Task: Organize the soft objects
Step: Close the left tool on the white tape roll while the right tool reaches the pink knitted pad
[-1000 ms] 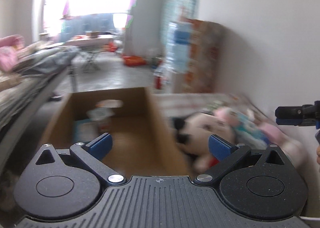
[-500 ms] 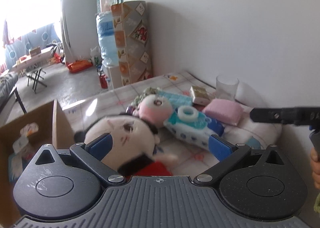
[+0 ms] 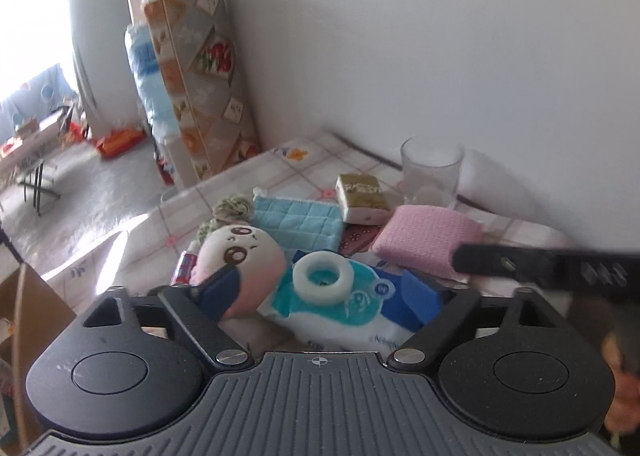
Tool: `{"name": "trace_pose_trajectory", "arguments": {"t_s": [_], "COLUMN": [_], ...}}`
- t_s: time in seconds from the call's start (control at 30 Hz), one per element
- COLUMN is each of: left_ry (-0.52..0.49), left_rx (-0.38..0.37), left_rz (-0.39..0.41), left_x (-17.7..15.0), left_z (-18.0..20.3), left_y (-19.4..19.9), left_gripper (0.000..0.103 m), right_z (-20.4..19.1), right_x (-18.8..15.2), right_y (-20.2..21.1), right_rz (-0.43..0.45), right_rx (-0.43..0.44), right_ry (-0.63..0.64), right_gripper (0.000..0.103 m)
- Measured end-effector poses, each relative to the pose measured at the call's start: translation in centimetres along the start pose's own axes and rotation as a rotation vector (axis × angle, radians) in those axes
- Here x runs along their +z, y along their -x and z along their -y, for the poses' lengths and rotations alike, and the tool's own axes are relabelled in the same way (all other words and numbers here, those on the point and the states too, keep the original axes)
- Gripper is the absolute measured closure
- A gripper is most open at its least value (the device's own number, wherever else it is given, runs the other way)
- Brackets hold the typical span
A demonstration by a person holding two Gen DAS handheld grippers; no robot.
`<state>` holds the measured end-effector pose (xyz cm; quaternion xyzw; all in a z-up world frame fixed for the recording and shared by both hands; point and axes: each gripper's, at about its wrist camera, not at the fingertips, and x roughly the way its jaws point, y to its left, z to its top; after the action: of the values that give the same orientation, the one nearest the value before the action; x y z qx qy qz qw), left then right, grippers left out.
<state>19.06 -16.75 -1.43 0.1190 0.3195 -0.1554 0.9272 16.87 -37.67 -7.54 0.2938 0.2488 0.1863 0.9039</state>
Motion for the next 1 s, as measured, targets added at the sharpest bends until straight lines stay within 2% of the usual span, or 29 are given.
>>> {"name": "trace_pose_trajectory", "arguments": {"t_s": [0.13,0.37,0.47,0.67,0.77,0.87,0.93,1.0], "left_ry": [0.065,0.094,0.103,0.098,0.092,0.095,0.104,0.116], "left_rx": [-0.011,0.008,0.020,0.057,0.064,0.066,0.061,0.055], "left_rz": [-0.091,-0.187,-0.205,-0.190,-0.184,-0.185,-0.186,-0.187], "left_x": [1.1,1.4,1.3,1.3,1.2,1.1,1.2,1.1], "left_z": [-0.3,0.0,0.1,0.4,0.5,0.5,0.4,0.2], "left_y": [-3.3,-7.1,-7.8,-7.9,-7.9,-7.9,-7.8,-7.7], "left_gripper": [0.023,0.039,0.044,0.054,0.054,0.055,0.055,0.055], "right_z": [1.5,3.4,3.9,4.4,4.2,3.8,3.3,2.6], "right_x": [-0.5,-1.2,-1.4,-1.2,-1.1,-0.8,0.0,0.9], "right_y": [0.1,0.5,0.6,0.8,0.9,0.9,0.5,-0.1], "right_rz": [0.002,0.011,0.012,0.017,0.016,0.010,0.006,0.005], "right_rx": [-0.022,-0.017,-0.012,-0.028,-0.047,-0.070,-0.089,-0.111], "right_ry": [-0.003,-0.040,-0.050,-0.037,-0.008,0.033,0.091,0.179], "right_gripper": [0.045,0.044,0.044,0.044,0.044,0.039,0.020,0.012]}}
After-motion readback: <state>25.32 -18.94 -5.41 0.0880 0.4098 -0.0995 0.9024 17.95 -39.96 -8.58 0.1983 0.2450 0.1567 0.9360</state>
